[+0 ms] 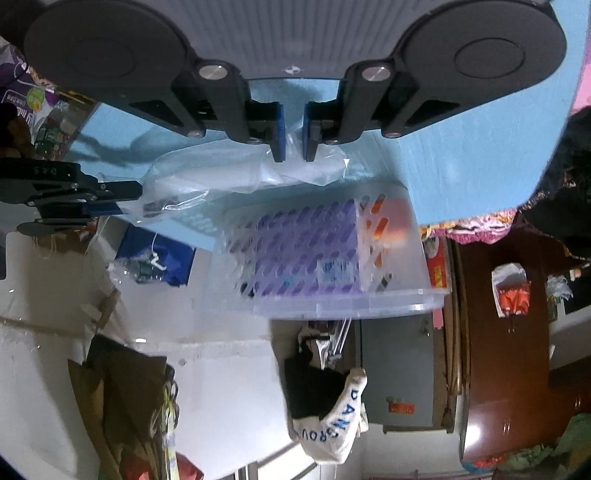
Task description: Organize objects
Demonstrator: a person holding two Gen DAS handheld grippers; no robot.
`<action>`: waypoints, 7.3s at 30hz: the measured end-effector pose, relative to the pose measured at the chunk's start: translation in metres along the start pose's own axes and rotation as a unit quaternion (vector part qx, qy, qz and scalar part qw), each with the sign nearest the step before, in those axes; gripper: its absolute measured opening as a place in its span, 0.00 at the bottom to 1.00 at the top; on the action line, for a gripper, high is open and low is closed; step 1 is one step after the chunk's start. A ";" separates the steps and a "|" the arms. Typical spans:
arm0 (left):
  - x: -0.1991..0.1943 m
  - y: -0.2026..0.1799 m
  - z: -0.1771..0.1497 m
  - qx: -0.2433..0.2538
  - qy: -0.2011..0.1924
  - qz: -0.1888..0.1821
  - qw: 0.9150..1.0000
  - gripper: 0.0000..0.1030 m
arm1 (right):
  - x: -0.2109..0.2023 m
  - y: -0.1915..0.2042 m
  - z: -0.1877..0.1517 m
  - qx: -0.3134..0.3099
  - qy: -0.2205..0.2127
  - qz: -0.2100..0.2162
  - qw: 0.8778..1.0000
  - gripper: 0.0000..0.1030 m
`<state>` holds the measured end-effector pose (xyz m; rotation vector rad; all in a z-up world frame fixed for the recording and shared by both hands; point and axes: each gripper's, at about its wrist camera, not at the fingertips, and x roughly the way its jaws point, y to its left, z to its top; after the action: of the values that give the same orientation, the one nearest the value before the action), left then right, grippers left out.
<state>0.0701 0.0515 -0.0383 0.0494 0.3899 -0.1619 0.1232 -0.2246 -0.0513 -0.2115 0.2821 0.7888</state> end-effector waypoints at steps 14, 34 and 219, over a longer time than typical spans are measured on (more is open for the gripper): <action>-0.038 0.007 0.139 0.023 -0.127 0.049 0.990 0.11 | -0.007 -0.016 0.144 -0.057 -0.107 -0.034 0.992 0.21; 0.082 0.069 0.162 -0.040 -0.044 0.091 0.994 0.17 | 0.102 -0.043 0.159 -0.035 -0.032 -0.052 0.997 0.22; -0.046 -0.041 0.058 -0.057 -0.037 0.074 0.995 1.00 | -0.055 0.032 0.070 0.098 -0.028 -0.085 0.991 1.00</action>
<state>0.0432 0.0135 0.0324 -0.0410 0.3189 0.0045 0.0748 -0.2191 0.0297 -0.0276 0.2819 0.5932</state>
